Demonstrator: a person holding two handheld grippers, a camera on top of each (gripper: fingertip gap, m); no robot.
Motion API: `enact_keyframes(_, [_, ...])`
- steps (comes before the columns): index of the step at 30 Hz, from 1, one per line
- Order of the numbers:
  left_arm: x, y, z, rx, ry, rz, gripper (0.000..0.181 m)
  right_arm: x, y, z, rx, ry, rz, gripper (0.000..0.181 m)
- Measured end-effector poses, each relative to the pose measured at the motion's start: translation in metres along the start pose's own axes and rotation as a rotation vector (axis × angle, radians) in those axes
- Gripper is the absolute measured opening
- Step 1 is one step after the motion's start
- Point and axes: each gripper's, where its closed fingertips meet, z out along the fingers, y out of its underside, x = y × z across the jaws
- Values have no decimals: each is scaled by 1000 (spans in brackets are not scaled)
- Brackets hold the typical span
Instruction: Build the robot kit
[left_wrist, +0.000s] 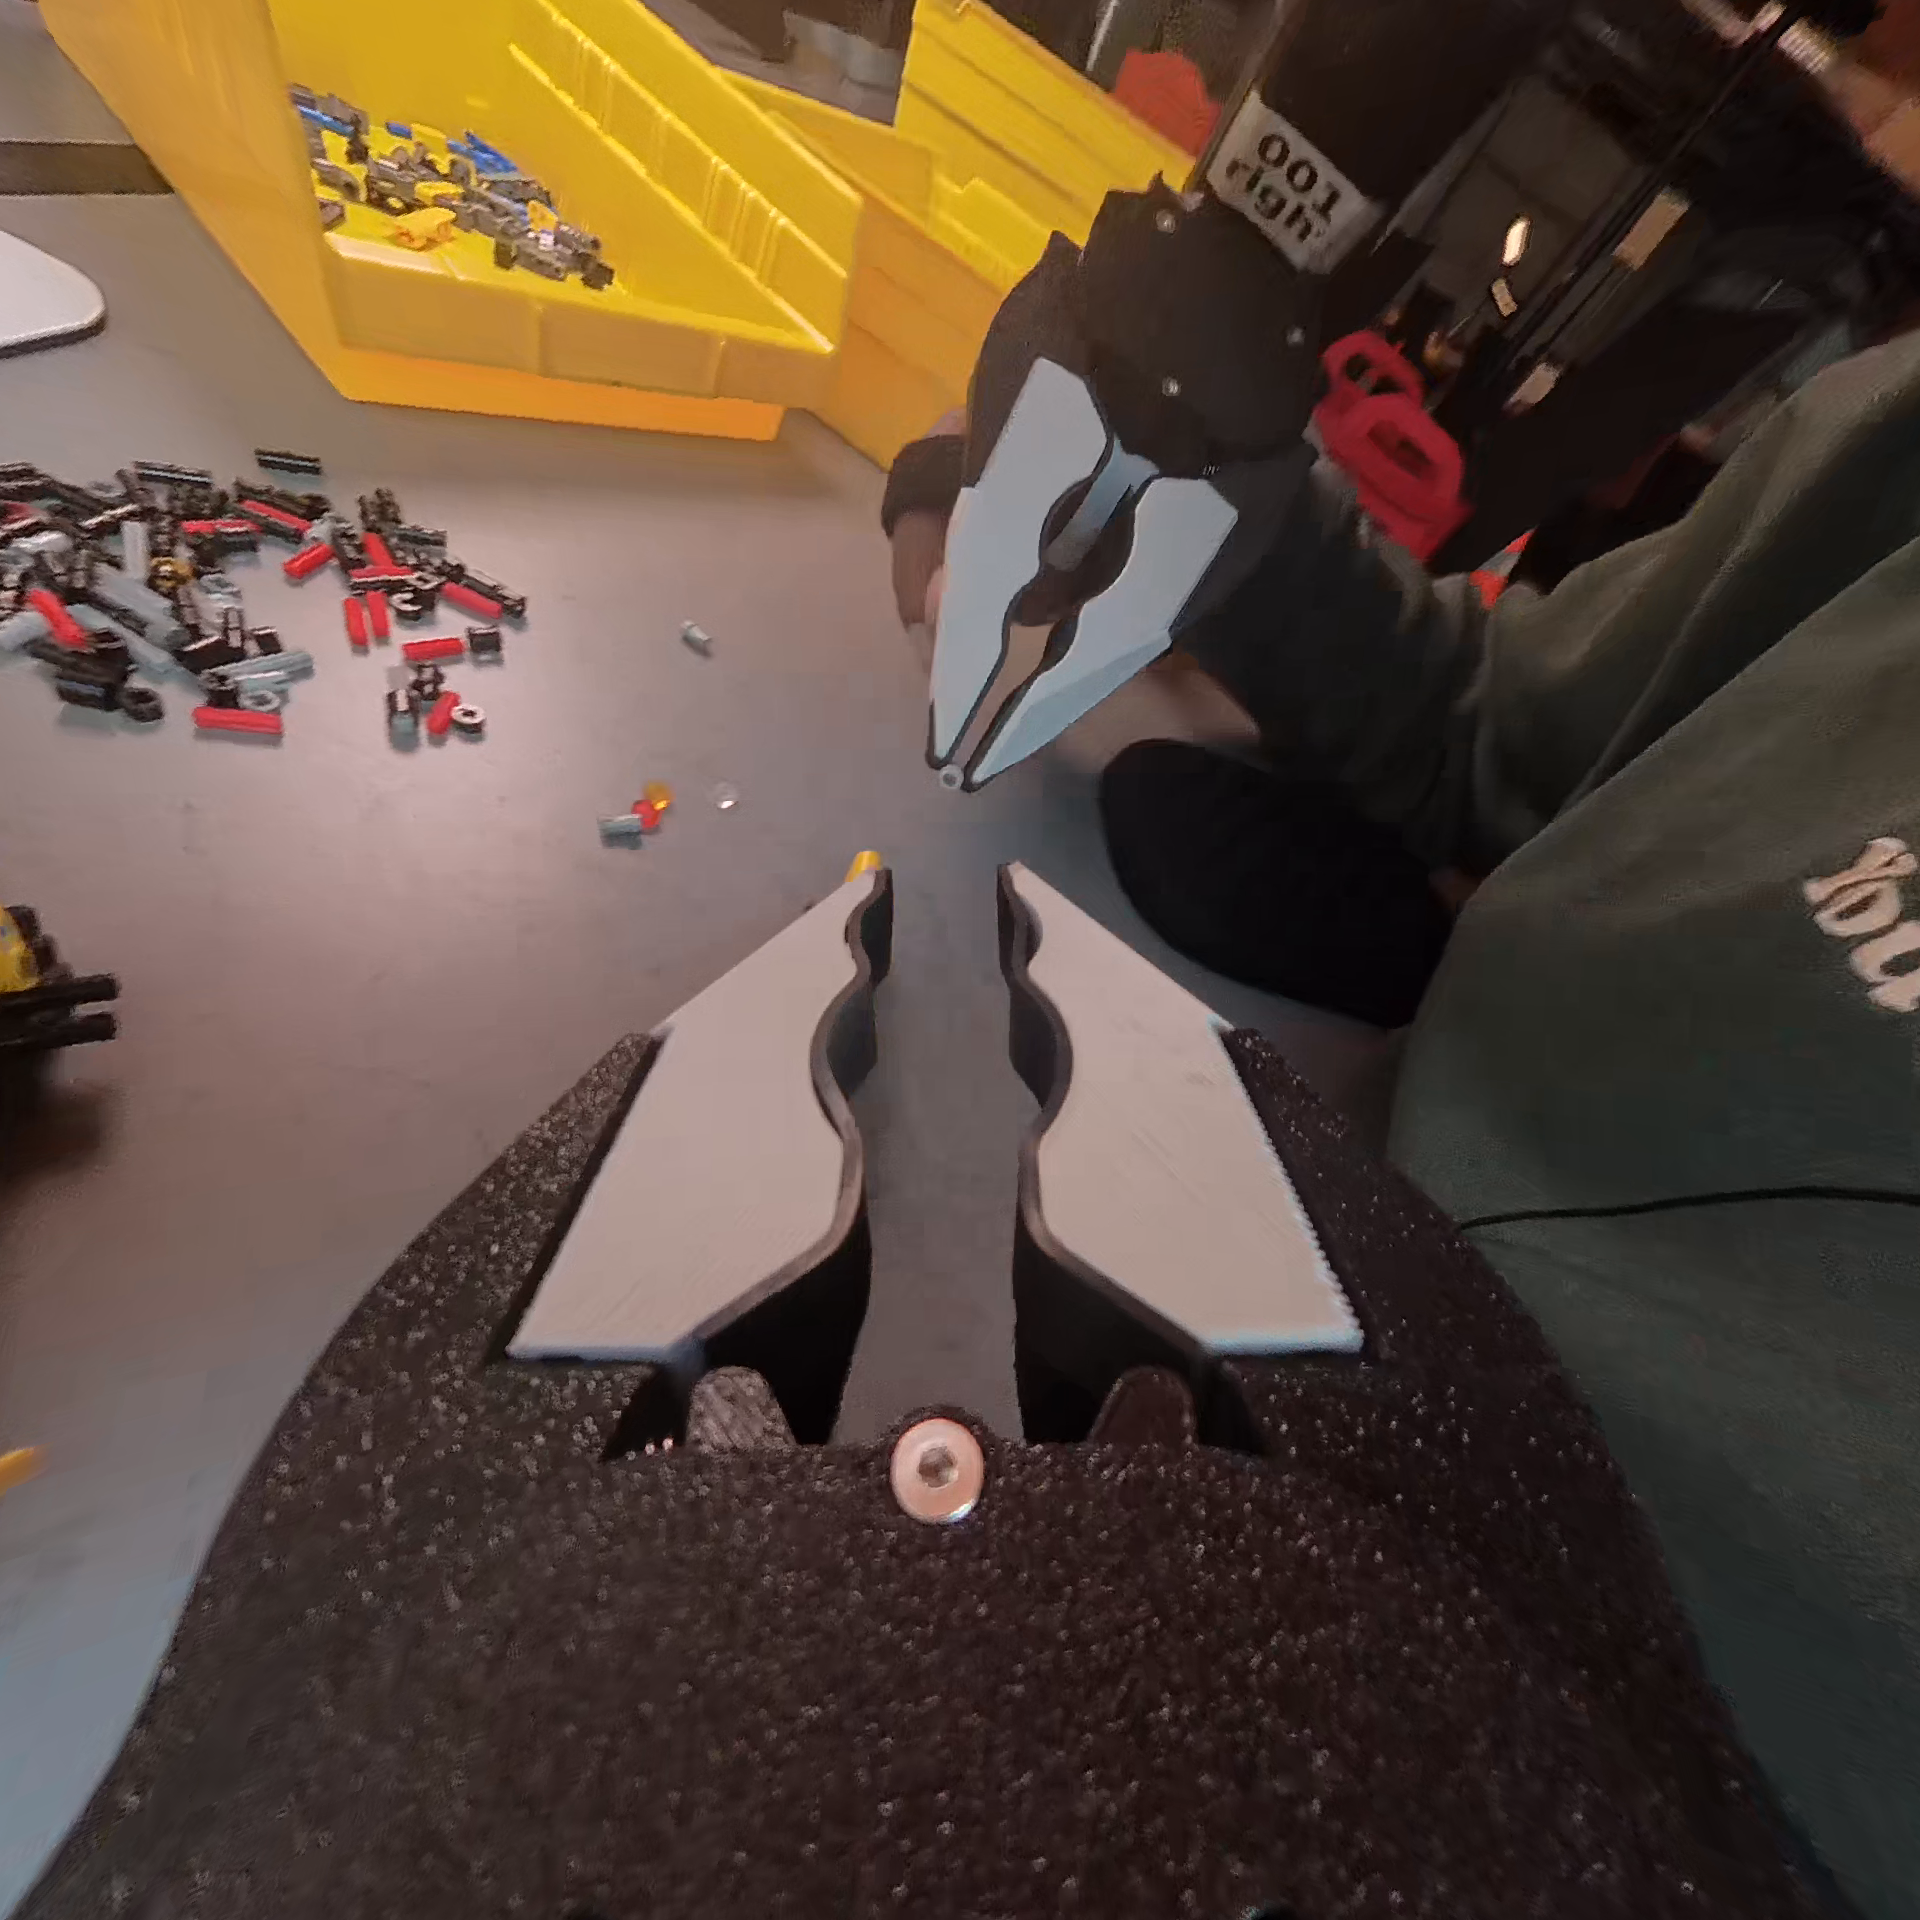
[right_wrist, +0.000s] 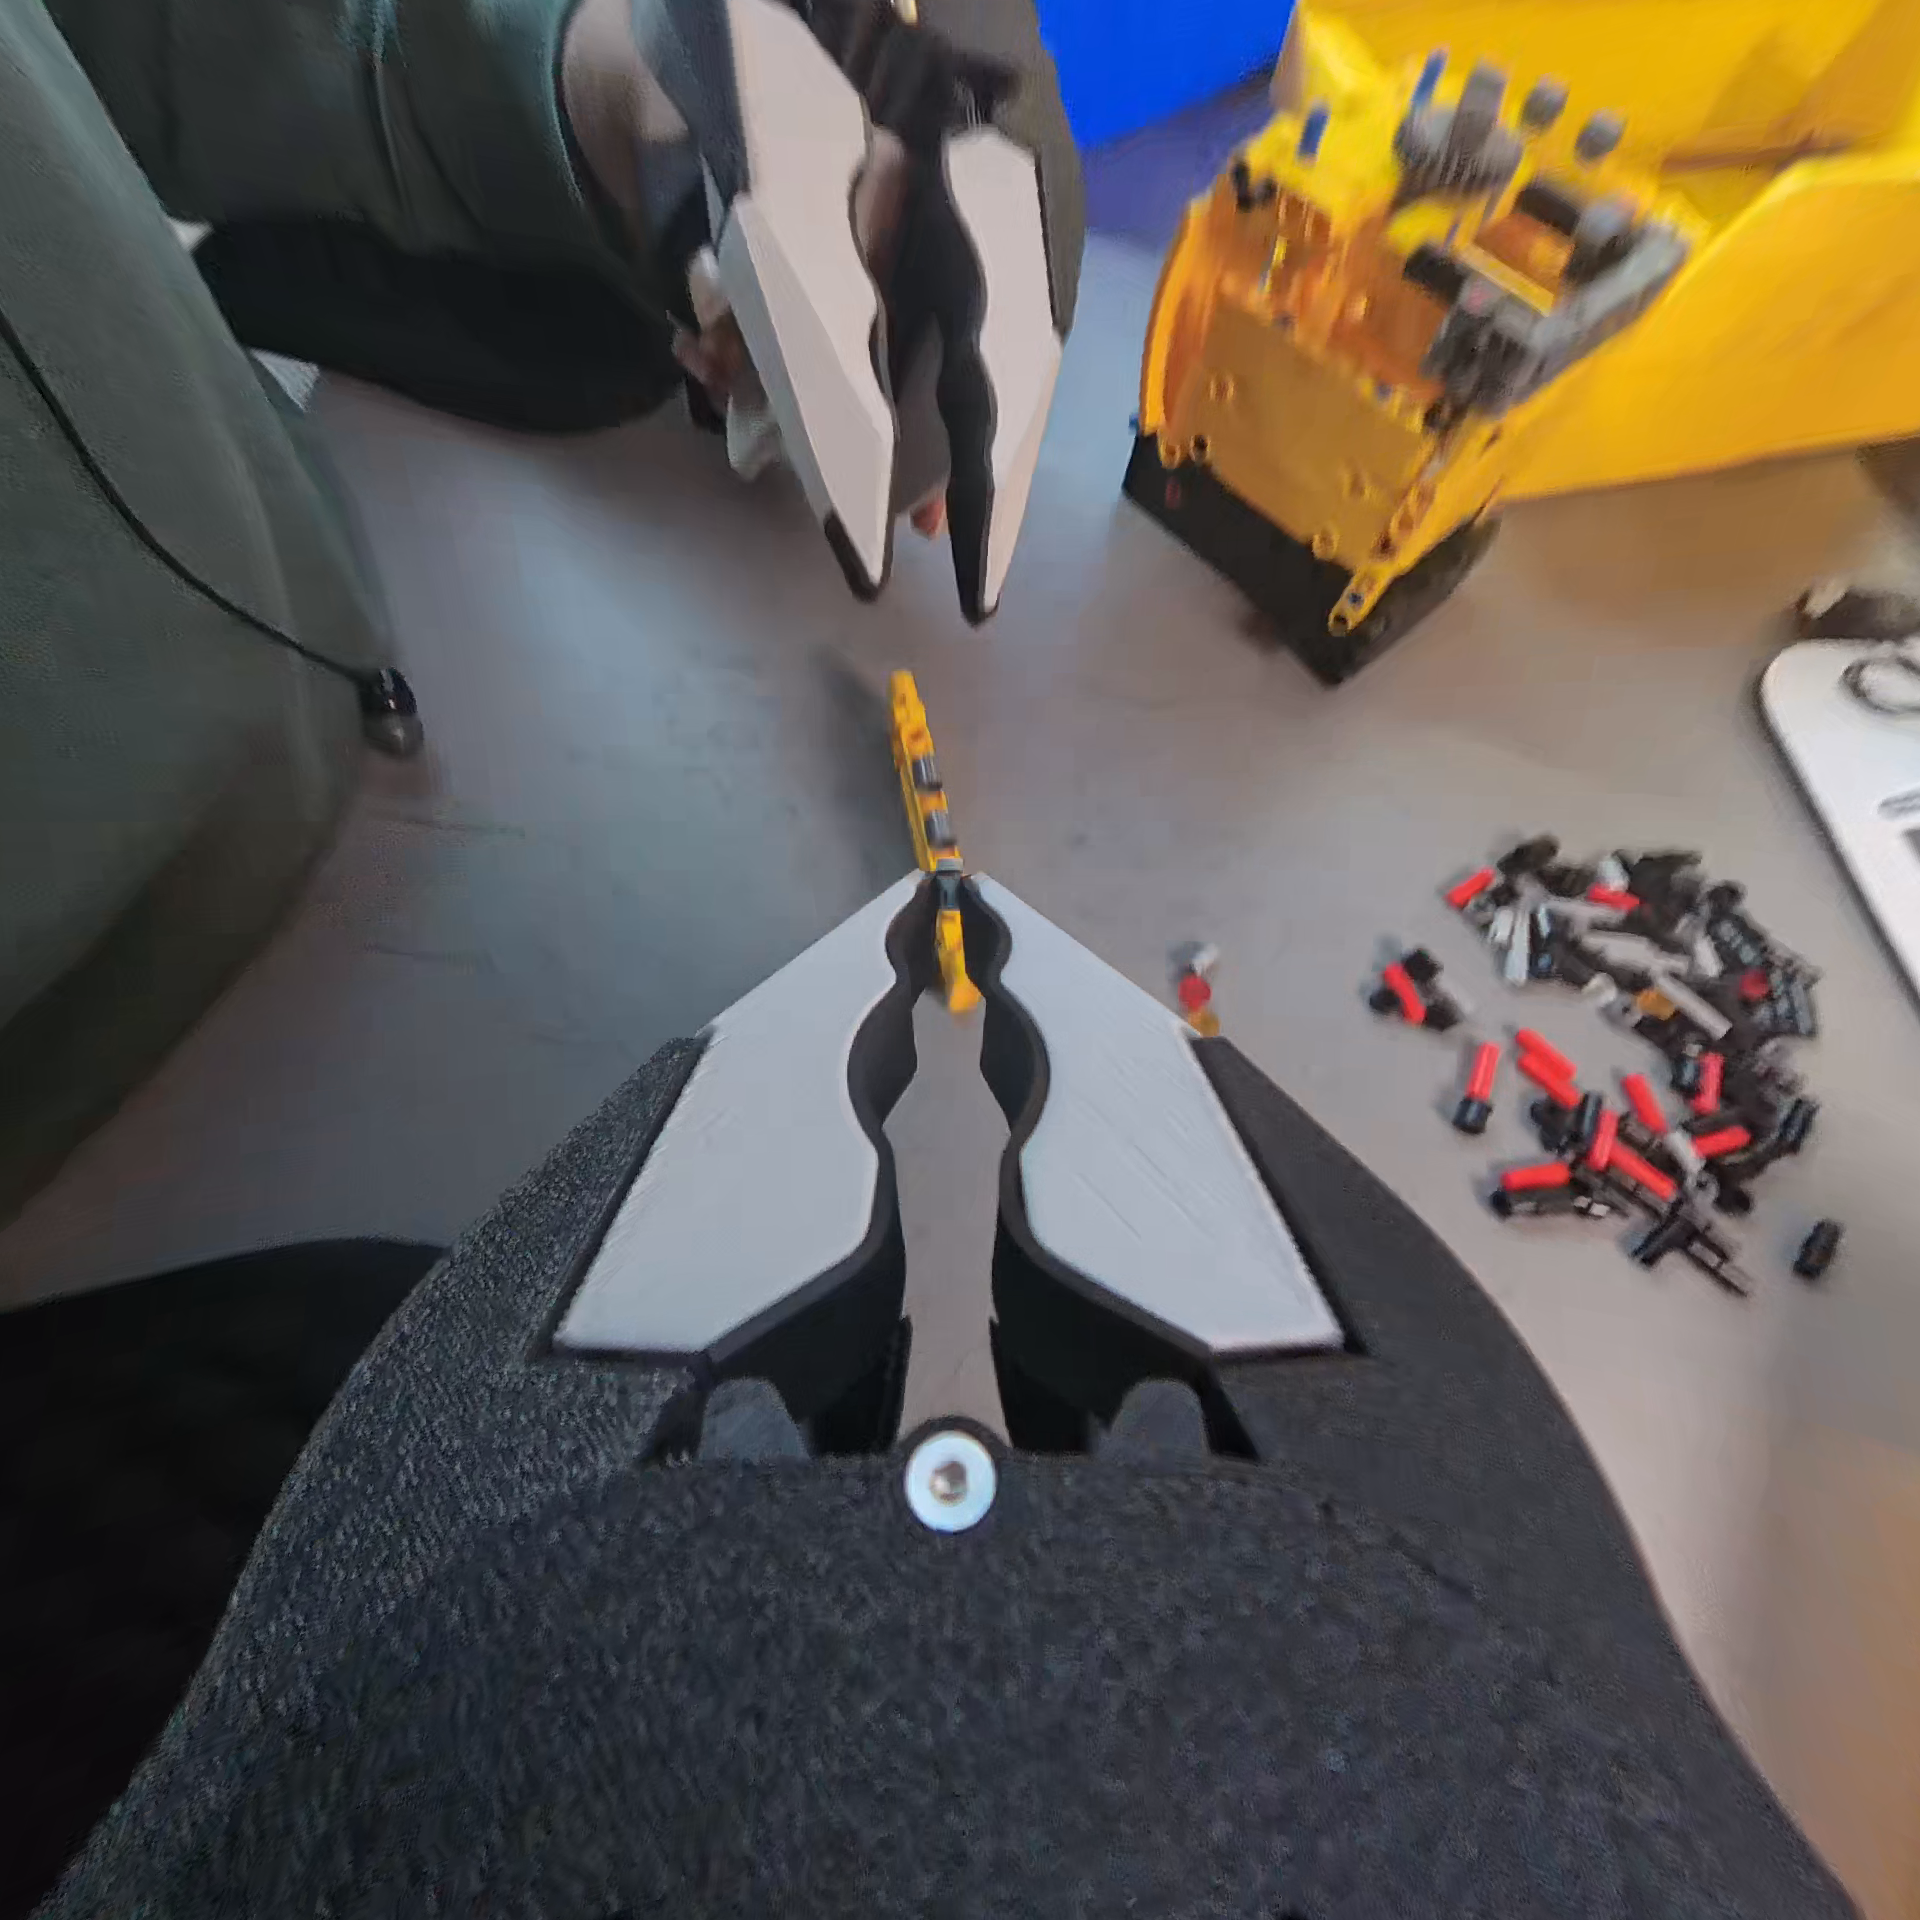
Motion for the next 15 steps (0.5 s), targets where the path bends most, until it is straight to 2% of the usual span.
enact_keyframes(2, [14,-10,5,57,82,-85,18,-6,-26,3,56,46,-78,4])
enact_keyframes(5, [26,-16,9,108,183,-215,17,-16,-47,11,76,88,-170,4])
enact_keyframes(8, [31,-20,6,148,237,-286,14,-20,-55,11,77,110,-206,4])
enact_keyframes(15, [37,-29,-3,199,310,-335,5,-22,-69,2,127,133,-231,4])
